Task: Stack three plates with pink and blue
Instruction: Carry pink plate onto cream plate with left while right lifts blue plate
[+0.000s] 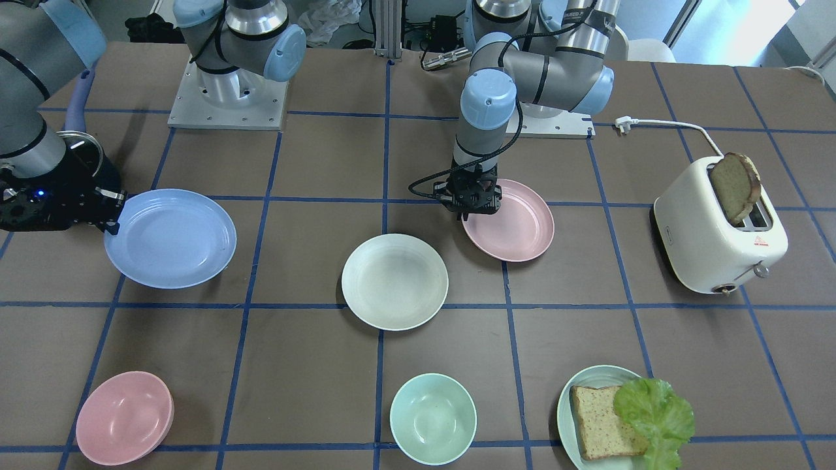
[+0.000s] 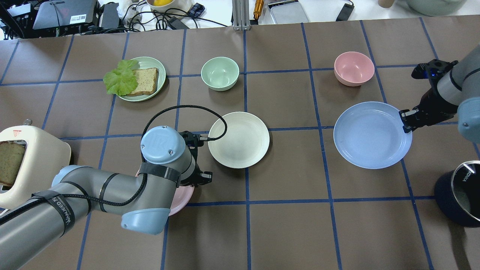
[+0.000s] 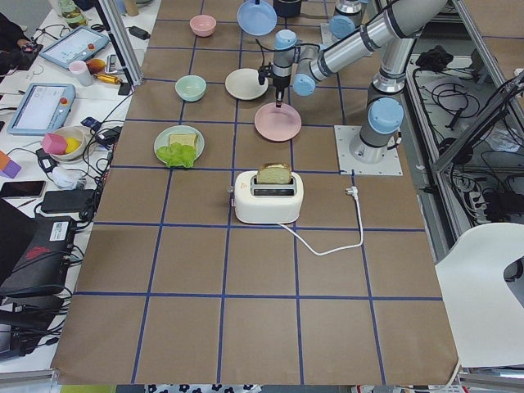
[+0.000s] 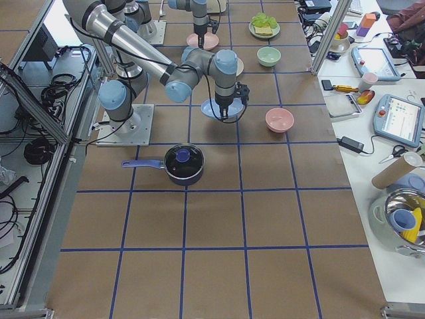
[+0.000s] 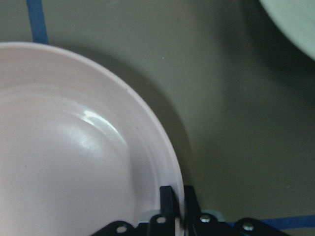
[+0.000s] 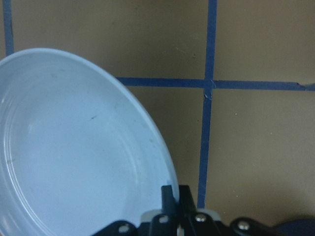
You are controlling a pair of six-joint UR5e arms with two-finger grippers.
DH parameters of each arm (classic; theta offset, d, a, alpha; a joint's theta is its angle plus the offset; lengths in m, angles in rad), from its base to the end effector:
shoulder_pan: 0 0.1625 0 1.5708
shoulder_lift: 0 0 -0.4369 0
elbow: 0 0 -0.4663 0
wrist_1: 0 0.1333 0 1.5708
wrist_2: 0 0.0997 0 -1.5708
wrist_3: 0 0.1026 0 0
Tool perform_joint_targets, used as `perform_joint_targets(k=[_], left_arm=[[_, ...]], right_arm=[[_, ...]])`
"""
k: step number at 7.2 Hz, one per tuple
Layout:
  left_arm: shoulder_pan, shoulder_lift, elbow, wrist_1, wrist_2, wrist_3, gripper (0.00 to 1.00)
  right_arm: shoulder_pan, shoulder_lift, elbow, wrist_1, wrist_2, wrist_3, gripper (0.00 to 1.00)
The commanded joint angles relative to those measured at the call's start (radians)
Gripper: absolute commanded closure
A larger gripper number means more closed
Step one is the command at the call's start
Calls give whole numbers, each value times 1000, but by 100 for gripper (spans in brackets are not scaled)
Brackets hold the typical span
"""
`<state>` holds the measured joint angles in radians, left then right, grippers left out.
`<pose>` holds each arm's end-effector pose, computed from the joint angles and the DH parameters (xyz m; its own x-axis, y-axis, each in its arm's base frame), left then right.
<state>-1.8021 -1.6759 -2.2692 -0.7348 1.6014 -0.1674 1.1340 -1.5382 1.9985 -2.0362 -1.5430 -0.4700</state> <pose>-0.2350 -0.4301 0.1621 -0.9977 0.0629 -0.0247 0.0638 0.9973 -0.0371 -0.1018 -0.5399 0.2900 -0.9992 -0.0334 -0.0225 -0.0331 0.9993 -0.0171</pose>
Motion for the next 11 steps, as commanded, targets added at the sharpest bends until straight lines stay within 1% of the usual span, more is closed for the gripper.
perform_joint_targets(k=[1,2,3,4,7,9,11], left_arm=[[0,-16,158,-122,40,-4,100],[0,-30,242,-183,35,-9,100],[-9,-60,317,-220,26,-45,100],[-51,-99,385,-227,14,-107,100],[-210,-259,600,-248,12,-292,100],[-288,-346,698,-252,20,-368,100],[-310,-375,705,-282,28,-371,100]], right_arm=[[27,18,-58,28,0,36,100],[44,33,-101,57,-2,40,100],[50,55,-157,112,-2,56,100],[53,79,-205,160,0,56,100],[56,86,-211,163,1,79,100],[56,99,-213,163,-2,79,100],[56,105,-222,163,0,80,100]])
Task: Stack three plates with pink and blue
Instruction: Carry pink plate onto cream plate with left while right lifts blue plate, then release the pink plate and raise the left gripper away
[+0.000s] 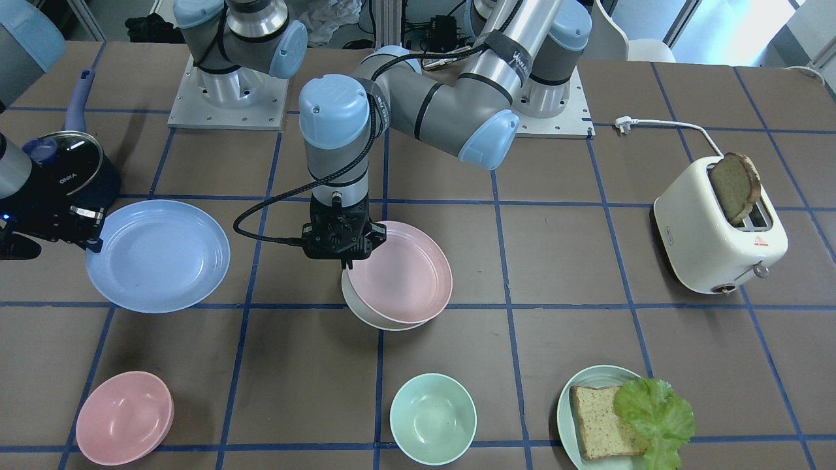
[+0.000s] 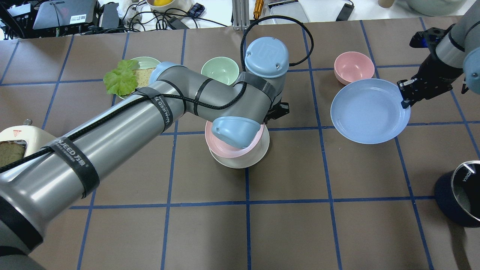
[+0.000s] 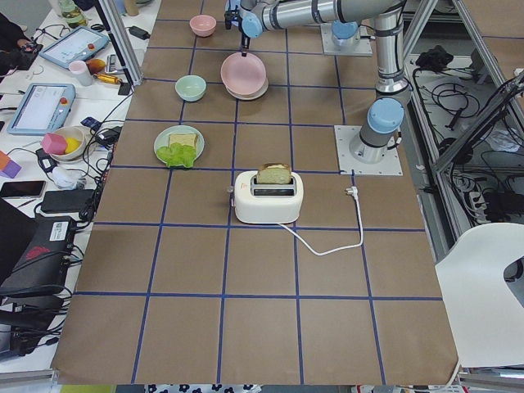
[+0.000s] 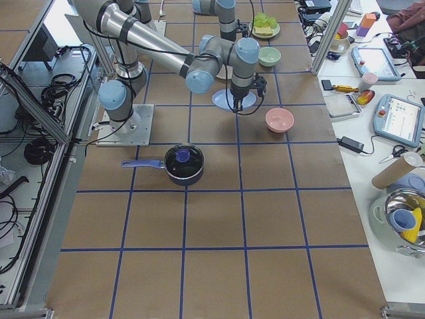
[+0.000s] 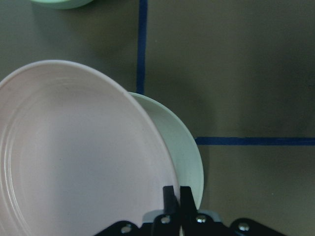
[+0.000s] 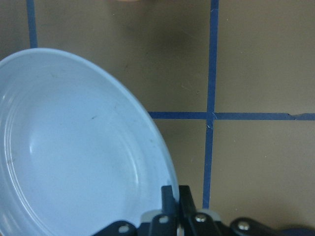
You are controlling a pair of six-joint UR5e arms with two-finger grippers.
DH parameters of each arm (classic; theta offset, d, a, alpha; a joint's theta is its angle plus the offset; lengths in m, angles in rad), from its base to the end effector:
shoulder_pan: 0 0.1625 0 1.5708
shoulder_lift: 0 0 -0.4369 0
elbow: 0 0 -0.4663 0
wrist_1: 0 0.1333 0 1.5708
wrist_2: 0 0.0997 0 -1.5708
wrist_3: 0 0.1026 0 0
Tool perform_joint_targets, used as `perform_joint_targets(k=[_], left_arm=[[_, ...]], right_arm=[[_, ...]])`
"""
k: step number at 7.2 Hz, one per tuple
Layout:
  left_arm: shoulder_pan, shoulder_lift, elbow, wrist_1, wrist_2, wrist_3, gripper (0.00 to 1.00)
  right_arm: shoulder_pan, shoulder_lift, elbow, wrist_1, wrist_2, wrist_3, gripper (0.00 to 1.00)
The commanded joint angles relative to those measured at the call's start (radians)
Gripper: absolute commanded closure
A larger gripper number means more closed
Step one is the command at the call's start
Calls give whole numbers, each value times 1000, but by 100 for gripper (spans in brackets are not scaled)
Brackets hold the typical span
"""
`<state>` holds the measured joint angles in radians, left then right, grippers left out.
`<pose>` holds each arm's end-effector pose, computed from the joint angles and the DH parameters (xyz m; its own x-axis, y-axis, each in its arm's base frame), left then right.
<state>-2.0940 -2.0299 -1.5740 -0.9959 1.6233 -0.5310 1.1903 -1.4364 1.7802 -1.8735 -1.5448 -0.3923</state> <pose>-0.4713 -0.5611 0.2556 -0.9999 -0.0100 0.0119 -0.0114 0.9923 -0.1233 -0.0940 -0.6010 0.3317 -0.9992 -0.0107 -0.0397 -0.0118 0.9995 0.0280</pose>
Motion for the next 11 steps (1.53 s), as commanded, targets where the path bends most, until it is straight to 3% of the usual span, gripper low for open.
perform_joint_targets(k=[1,4,5,6,9,11], left_arm=[[-21,-18,9,-67,7,-7,100],[-20,-56,19,-81,9,-7,100],[-20,-65,20,-79,9,-6,69],[-18,-62,20,-75,7,-6,1],[34,6,66,-98,4,14,0],[147,101,101,-284,-8,156,0]], right_arm=[[0,5,-2,4,-1,1,100],[0,-2,-4,4,0,3,100],[0,-4,-5,2,0,3,100],[2,-4,-5,4,0,3,100],[12,-6,-7,2,-1,6,100],[20,-7,-2,13,3,54,100]])
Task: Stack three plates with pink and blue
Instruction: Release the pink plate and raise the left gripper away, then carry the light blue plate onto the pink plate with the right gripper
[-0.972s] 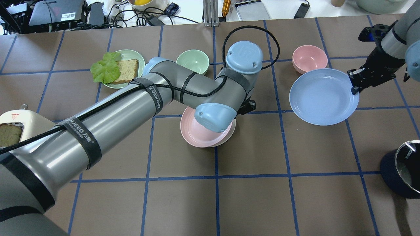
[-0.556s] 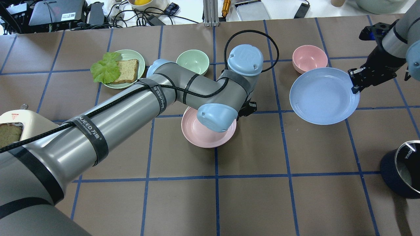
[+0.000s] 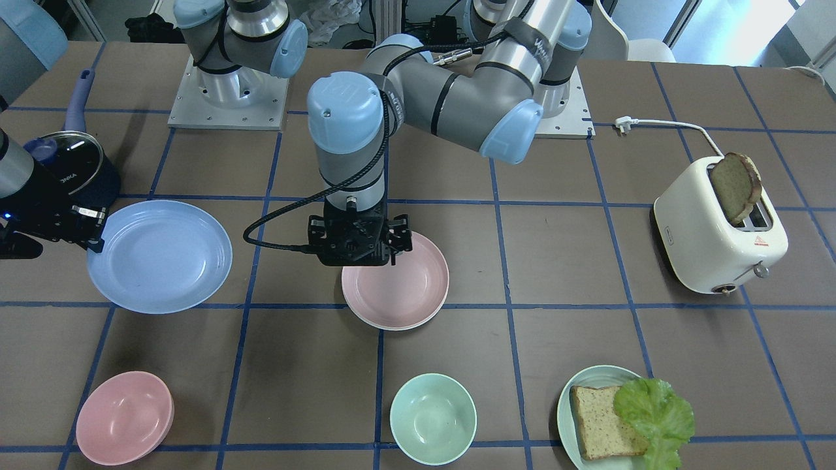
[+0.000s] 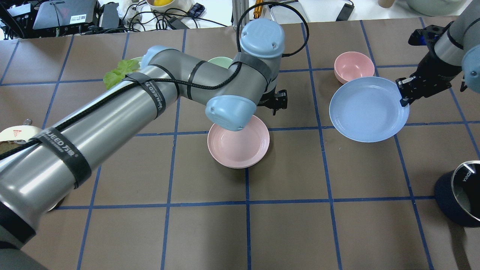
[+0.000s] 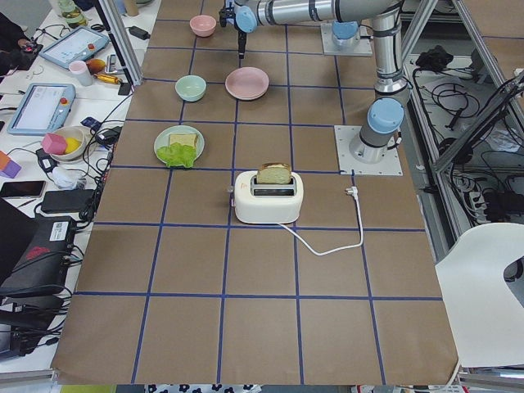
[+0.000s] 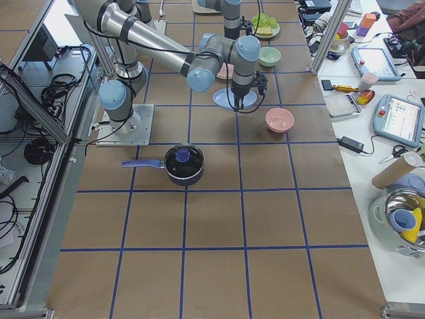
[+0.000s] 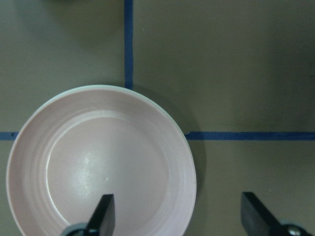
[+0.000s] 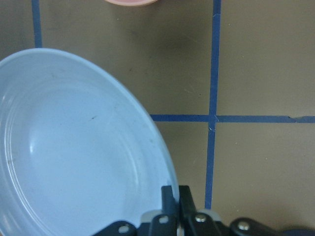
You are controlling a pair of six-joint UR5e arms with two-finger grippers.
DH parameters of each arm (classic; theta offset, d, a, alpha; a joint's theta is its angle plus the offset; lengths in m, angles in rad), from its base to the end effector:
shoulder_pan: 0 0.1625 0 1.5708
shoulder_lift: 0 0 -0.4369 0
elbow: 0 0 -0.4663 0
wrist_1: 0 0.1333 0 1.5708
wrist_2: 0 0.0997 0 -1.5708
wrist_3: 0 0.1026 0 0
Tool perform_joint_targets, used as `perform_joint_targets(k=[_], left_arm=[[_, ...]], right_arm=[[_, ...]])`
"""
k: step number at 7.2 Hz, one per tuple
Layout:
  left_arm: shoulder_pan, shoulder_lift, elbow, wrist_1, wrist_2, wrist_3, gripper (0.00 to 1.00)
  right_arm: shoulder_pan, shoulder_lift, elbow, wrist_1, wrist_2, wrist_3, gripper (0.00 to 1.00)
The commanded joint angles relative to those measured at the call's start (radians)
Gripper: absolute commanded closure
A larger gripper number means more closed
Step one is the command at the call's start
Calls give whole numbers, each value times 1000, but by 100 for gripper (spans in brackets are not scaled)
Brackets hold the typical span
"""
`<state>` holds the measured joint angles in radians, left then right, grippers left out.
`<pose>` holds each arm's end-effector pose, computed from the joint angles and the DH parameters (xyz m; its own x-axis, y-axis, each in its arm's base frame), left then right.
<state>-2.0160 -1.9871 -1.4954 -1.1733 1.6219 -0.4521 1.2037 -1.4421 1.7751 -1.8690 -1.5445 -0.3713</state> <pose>-0.4263 -0.5960 0.3095 -0.9997 -0.0091 -0.0212 -0.0075 0.9973 -0.0732 -0.0858 -0.6021 0.3374 -0.9993 -0.0033 -0.0371 -0.0042 0.9997 0.0229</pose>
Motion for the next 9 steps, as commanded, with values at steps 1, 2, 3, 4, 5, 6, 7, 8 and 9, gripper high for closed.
perform_joint_targets(k=[1,2,3,4,5,6,7,8,9], left_arm=[[124,117,27,-211,-11,154,0],[167,195,26,-353,-11,244,0],[225,259,21,-427,-16,278,0],[277,322,18,-489,-16,336,0],[299,376,17,-506,-17,383,0],[315,398,11,-509,-17,383,0],[333,401,-21,-491,-14,378,0],[336,410,-45,-435,-8,385,0],[339,422,-57,-430,-4,386,0]], right_arm=[[49,-3,6,10,1,75,100],[116,-7,6,17,1,174,100],[179,-7,4,18,35,260,100],[232,-6,9,19,58,337,100],[285,-6,12,18,61,380,100],[344,5,21,13,63,456,100],[406,6,33,1,64,512,100],[437,8,36,-18,63,521,100],[441,9,52,-19,64,531,100]])
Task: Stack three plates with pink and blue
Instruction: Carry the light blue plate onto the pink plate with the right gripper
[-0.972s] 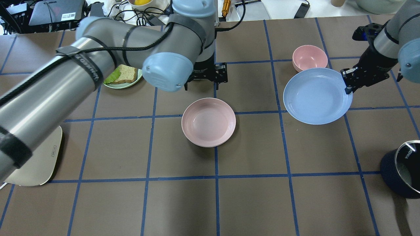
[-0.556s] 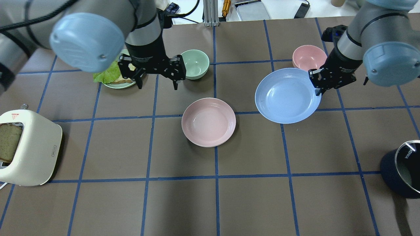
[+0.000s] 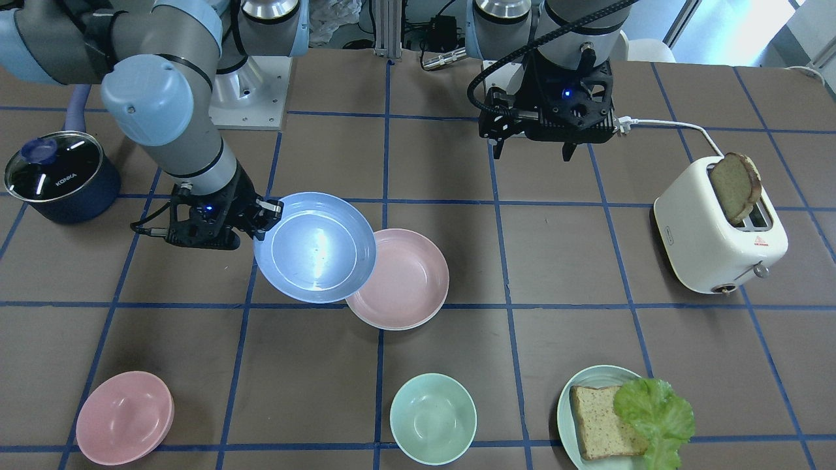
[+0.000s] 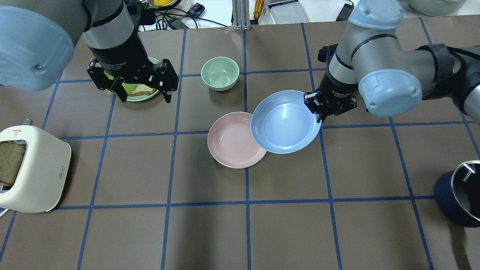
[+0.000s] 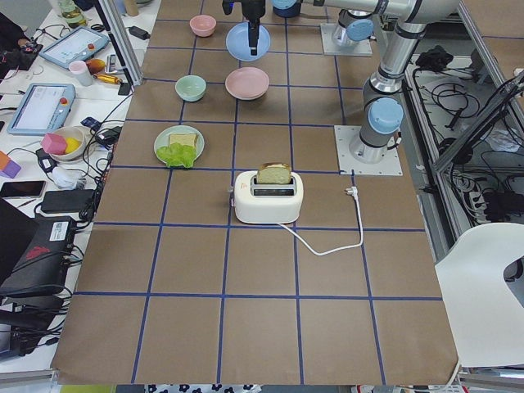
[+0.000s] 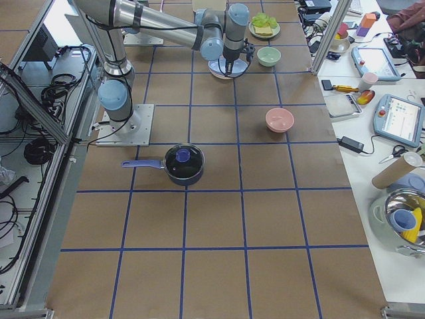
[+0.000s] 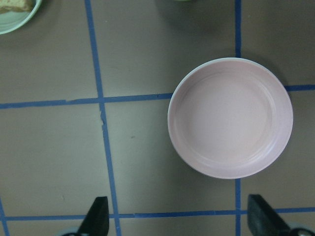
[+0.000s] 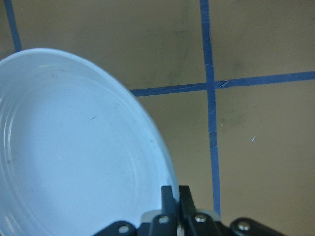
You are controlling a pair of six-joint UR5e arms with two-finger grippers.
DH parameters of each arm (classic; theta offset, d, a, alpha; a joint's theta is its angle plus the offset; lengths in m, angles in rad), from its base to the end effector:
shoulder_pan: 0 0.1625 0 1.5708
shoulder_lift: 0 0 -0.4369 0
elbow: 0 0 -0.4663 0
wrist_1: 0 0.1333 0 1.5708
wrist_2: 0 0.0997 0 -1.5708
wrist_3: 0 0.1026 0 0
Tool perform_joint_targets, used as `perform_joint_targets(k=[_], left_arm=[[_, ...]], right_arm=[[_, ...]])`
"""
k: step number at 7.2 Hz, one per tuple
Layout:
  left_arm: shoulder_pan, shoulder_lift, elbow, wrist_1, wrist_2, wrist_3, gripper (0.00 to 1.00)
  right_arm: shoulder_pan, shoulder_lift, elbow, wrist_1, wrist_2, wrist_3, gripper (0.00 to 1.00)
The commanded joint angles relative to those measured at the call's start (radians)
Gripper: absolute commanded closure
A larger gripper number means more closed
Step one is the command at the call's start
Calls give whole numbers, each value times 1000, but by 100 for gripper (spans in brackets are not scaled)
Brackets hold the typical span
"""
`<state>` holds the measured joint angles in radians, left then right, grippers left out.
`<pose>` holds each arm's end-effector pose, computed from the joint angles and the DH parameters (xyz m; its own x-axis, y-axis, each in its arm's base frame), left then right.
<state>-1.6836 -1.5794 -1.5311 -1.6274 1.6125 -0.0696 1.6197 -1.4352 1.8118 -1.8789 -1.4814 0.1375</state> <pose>-0.1920 -0.5488 0.5089 -0.9981 0.0442 -0.0434 0.0432 0.9988 0.0226 0.1709 -0.5775 0.3151 -0.9924 0.0944 -0.0788 0.0881 0.9929 0.0800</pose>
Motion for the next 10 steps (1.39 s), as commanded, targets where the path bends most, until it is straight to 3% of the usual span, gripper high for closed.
perform_joint_targets(k=[1,7,10], left_arm=[[12,18,-23,26,4,-7,0],[13,21,-23,29,3,-12,0],[13,21,-23,29,3,-12,0]], right_arm=[[40,5,15,-35,28,98,100],[77,18,57,-86,41,154,100],[155,122,57,-259,38,268,100]])
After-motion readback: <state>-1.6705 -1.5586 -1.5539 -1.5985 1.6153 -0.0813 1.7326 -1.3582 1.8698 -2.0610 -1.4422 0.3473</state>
